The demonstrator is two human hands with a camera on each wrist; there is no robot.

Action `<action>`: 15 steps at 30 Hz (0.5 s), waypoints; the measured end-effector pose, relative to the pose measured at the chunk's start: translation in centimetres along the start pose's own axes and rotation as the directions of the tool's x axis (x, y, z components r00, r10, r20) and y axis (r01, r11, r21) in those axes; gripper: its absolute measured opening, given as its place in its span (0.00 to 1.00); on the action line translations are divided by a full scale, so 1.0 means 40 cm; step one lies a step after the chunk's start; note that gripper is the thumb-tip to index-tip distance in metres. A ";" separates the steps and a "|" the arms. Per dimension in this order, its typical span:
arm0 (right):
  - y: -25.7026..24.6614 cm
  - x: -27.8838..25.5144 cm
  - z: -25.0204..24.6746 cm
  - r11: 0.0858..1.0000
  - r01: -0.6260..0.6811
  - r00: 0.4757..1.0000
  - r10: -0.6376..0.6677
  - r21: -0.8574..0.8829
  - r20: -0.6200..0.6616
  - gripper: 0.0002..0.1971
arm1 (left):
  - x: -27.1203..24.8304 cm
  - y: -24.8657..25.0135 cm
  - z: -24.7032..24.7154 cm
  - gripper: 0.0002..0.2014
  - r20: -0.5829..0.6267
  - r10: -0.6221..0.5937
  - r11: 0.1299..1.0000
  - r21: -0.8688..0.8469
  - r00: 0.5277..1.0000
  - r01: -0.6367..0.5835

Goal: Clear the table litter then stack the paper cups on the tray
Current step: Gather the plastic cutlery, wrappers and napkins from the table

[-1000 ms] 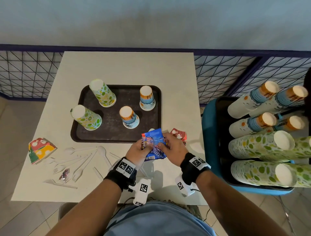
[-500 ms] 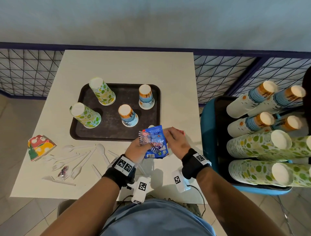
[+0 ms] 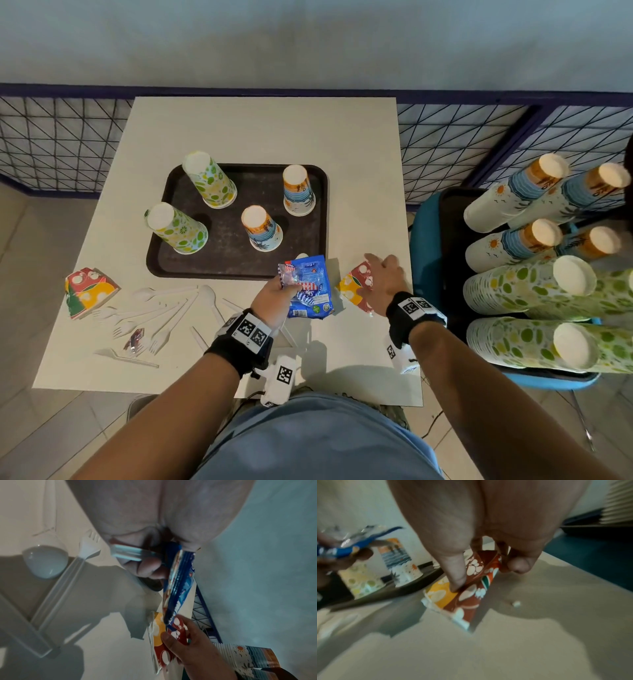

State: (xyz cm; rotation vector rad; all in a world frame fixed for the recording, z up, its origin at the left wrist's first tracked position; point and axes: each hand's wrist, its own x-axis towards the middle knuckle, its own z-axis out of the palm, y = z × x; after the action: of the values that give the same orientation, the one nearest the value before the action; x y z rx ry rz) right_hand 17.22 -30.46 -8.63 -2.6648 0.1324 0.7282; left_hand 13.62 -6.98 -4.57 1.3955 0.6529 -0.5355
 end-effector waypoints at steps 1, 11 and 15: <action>0.009 -0.001 -0.001 0.997 -0.028 1.000 0.027 0.077 0.012 0.32 | 0.001 0.001 -0.001 0.15 -0.006 0.004 1.000 0.000 1.000 -0.004; -0.110 -0.147 -0.153 0.416 0.190 0.981 -0.039 0.889 -0.192 0.04 | -0.025 0.033 0.004 0.12 0.018 0.015 1.000 -0.018 1.000 -0.014; -0.193 -0.167 -0.133 0.498 0.181 0.983 -0.093 0.848 -0.155 0.10 | -0.053 0.040 0.017 0.15 0.107 0.129 0.990 0.043 0.986 -0.134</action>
State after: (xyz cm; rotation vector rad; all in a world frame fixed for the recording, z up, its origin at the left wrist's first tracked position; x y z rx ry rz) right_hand 15.42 -25.37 1.54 -1.6846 0.2312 0.3264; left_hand 13.28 -7.54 -1.92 1.4370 0.4632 -0.5185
